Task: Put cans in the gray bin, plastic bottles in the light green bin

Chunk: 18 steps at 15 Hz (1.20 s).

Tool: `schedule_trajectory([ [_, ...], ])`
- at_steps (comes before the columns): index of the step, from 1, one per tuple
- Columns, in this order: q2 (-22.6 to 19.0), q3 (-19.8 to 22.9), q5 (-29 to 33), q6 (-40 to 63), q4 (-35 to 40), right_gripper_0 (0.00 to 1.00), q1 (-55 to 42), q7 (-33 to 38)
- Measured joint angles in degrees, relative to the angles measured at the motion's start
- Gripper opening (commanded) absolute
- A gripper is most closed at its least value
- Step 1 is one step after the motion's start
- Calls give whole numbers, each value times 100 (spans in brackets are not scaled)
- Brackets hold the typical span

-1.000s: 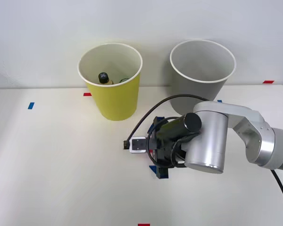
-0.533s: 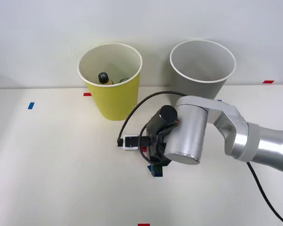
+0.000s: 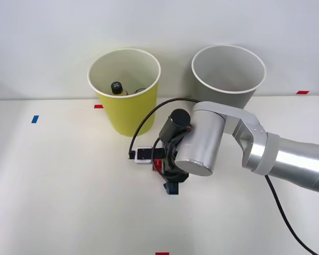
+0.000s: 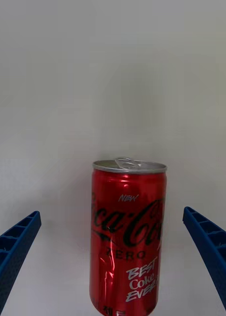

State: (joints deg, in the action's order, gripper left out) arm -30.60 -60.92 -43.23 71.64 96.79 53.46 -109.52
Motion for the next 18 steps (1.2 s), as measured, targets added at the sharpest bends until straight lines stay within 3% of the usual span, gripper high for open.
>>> schedule_trajectory([
  [9, 461, 195, 95, 0, -790, 100, 21, -305],
  [18, 495, 210, 254, 25, -852, 99, 18, -444],
])
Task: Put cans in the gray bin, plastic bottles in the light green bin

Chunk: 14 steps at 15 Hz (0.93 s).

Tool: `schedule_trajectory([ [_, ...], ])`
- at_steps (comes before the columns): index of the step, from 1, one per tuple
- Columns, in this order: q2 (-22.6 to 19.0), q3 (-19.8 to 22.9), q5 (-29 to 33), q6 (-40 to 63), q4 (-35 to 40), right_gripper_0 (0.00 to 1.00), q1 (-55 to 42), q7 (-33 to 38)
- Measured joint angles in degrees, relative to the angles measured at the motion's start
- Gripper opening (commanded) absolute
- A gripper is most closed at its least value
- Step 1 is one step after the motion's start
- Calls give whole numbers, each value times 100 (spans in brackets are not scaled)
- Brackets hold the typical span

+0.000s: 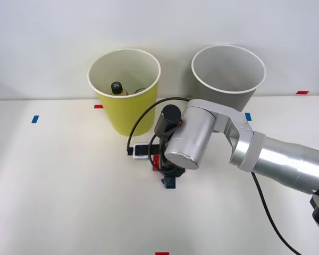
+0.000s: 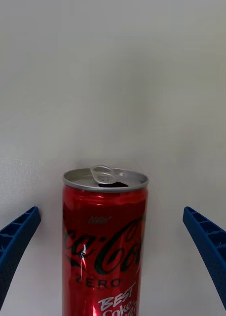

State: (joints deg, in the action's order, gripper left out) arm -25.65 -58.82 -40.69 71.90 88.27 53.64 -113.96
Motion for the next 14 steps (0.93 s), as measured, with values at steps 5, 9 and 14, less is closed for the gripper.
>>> schedule_trajectory([
  [5, -8, -4, 12, 9, -20, 1, -2, -34],
  [9, -3, -6, 80, 9, -20, 0, -8, -53],
  [14, -92, 19, 219, 9, 166, 0, -38, 13],
])
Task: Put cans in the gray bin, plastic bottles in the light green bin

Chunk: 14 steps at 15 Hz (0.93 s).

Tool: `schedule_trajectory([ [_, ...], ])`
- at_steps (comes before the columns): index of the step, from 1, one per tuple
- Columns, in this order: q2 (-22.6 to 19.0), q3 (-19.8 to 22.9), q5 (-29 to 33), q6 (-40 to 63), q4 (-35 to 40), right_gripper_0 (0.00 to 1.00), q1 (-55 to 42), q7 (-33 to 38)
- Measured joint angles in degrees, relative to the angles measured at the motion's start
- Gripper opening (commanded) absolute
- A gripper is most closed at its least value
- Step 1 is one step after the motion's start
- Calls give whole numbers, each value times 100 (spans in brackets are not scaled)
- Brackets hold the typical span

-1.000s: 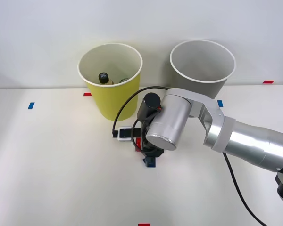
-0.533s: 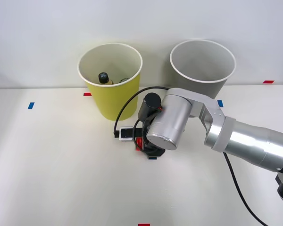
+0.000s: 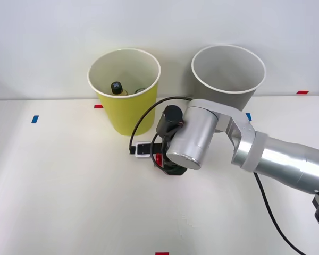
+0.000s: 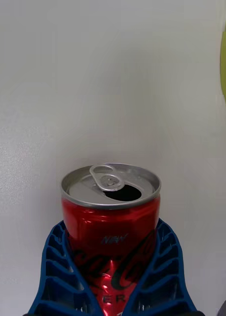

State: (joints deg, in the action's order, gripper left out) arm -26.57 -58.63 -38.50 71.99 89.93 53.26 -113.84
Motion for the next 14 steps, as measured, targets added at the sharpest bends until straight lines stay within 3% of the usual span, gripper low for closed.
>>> schedule_trajectory([
  [4, -240, 564, 449, 0, 879, 0, -489, 151],
  [7, -362, 1057, 1204, 3, 1739, 0, -1087, 289],
  [14, -830, 2657, 1888, -922, 3600, 0, -2967, 1231],
])
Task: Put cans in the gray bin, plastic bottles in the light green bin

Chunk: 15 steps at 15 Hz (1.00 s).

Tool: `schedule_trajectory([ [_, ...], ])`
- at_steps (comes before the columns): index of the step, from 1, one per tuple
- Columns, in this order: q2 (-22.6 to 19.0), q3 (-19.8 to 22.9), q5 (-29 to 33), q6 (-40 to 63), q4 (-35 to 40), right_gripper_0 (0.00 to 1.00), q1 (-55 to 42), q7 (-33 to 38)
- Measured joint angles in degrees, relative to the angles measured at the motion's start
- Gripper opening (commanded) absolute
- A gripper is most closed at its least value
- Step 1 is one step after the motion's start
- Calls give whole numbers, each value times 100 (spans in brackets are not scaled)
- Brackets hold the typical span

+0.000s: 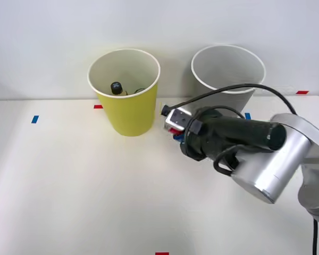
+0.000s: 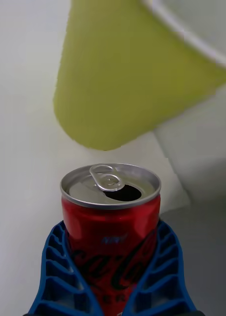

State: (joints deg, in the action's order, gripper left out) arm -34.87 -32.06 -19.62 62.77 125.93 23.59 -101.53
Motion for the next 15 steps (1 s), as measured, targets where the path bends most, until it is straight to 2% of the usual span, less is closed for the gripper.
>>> schedule_trajectory([
  [3, 83, 594, 16, -307, 314, 0, -216, 512],
  [7, 321, 1314, -4, -806, 353, 0, -222, 1151],
  [9, 384, 1536, -16, -977, 322, 0, -143, 1402],
  [11, 428, 1647, -21, -1029, 106, 0, 81, 1518],
  [15, 477, 1962, -291, -1547, -896, 0, 581, 1592],
])
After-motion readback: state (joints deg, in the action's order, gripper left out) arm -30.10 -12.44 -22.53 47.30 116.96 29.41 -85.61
